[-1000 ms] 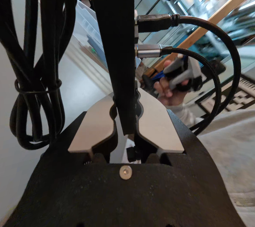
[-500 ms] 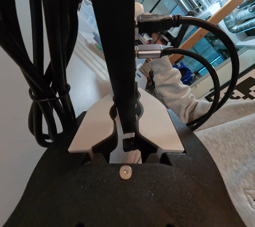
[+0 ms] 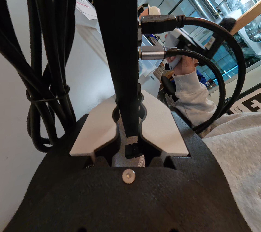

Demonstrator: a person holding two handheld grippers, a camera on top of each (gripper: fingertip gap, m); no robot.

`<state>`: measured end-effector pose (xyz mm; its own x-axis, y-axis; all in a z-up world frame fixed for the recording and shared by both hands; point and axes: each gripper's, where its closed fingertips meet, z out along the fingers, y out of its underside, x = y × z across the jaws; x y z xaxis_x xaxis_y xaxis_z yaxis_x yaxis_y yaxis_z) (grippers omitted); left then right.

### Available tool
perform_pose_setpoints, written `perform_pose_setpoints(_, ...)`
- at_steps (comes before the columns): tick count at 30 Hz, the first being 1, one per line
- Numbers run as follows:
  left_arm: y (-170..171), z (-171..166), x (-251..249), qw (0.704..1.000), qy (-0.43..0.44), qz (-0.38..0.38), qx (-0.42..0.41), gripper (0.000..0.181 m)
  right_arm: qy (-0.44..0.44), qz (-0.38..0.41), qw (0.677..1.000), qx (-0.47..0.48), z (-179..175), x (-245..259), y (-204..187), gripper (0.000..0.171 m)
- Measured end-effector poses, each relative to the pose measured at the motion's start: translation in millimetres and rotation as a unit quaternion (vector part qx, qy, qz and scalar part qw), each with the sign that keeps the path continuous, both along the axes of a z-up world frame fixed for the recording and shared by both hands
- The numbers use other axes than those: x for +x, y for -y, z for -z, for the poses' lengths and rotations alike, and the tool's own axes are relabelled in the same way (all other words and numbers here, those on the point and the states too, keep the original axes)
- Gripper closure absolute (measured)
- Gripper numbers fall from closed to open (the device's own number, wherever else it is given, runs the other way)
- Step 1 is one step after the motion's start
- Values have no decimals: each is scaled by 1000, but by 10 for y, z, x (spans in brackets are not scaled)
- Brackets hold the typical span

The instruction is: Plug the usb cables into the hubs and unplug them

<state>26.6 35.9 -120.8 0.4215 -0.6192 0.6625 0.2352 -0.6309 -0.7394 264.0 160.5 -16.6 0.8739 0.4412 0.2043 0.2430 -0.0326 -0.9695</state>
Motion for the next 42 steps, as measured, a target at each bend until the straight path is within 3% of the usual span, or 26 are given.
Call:
perform_pose_setpoints(5,16,44,50,1000,-9,29,0,154,-87,-277,955,55,10,-1588,985,133)
perform_pose_setpoints(9,140,41,141,996,5,92,0,154,-29,-331,942,47,449,-2053,1274,134)
perform_pose_setpoints(11,209,62,193,993,1,118,1,155,-3,-360,931,57,509,-2114,1378,139)
perform_pose_setpoints(16,429,154,357,981,-17,191,-11,154,66,-366,919,132,532,-2145,1496,147)
perform_pose_setpoints(23,628,256,481,967,-44,249,-11,154,141,-393,900,125,731,-2137,1572,158)
perform_pose_setpoints(28,540,6,480,972,71,219,-37,147,130,-402,901,97,729,-2177,1643,159)
perform_pose_setpoints(34,517,-17,445,971,85,216,-51,155,111,-394,910,64,683,-2226,1670,159)
perform_pose_setpoints(42,447,-80,454,972,111,179,-102,156,130,-352,922,95,611,-2197,1628,160)
